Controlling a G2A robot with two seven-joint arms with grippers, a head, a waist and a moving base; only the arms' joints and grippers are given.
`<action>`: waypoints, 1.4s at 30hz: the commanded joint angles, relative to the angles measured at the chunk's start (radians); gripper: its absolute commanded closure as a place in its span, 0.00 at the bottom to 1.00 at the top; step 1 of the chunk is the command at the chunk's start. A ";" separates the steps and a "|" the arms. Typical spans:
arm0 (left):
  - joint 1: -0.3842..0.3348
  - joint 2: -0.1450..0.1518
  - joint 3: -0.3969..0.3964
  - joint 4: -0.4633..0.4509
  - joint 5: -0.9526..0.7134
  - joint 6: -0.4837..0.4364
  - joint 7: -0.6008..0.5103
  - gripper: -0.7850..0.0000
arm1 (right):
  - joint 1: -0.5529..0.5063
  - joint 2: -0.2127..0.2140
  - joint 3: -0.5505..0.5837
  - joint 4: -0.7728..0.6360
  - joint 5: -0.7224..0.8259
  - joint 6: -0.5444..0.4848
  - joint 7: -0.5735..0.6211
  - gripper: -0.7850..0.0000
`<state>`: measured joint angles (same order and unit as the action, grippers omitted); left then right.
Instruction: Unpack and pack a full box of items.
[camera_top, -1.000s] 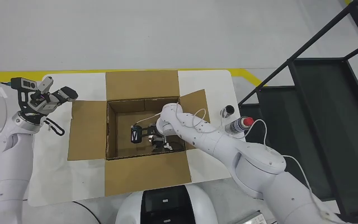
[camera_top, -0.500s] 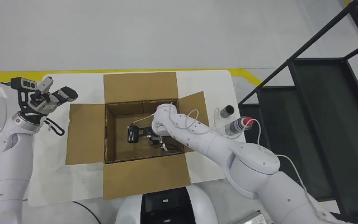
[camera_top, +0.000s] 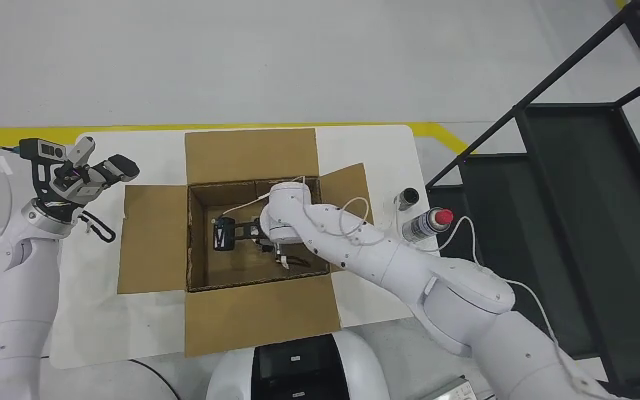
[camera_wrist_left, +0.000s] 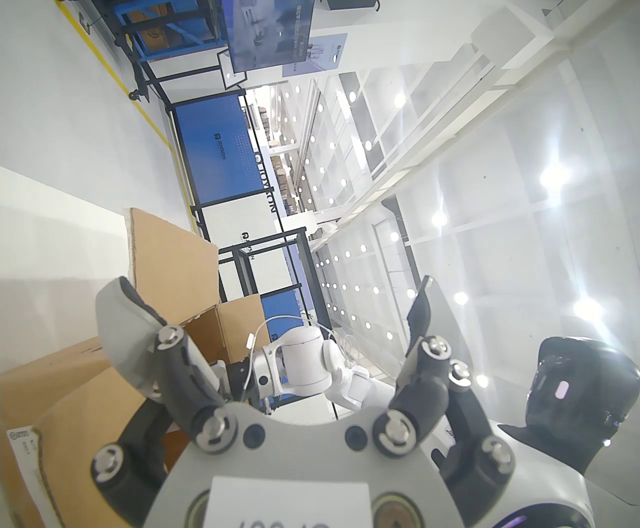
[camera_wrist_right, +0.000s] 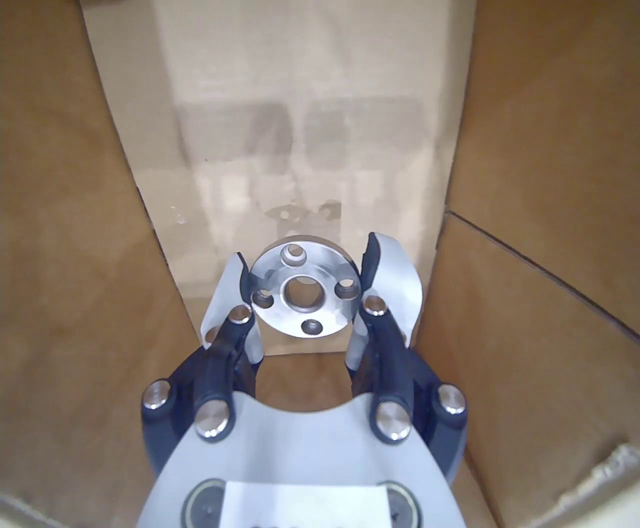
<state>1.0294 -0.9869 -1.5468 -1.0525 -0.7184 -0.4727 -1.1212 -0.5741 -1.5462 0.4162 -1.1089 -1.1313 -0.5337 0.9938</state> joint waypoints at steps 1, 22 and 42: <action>0.000 0.000 0.000 0.000 0.000 0.000 0.000 0.00 | -0.034 0.030 0.041 -0.101 -0.015 0.014 0.039 1.00; 0.000 0.000 0.000 0.000 0.000 0.000 0.000 0.00 | -0.123 0.089 0.123 -0.257 -0.047 0.000 0.105 1.00; 0.000 0.000 0.000 0.000 0.000 0.000 0.000 0.00 | -0.127 0.089 0.123 -0.256 -0.044 0.002 0.099 1.00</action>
<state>1.0294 -0.9869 -1.5468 -1.0525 -0.7184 -0.4727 -1.1212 -0.6970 -1.4572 0.5390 -1.3663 -1.1780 -0.5340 1.0984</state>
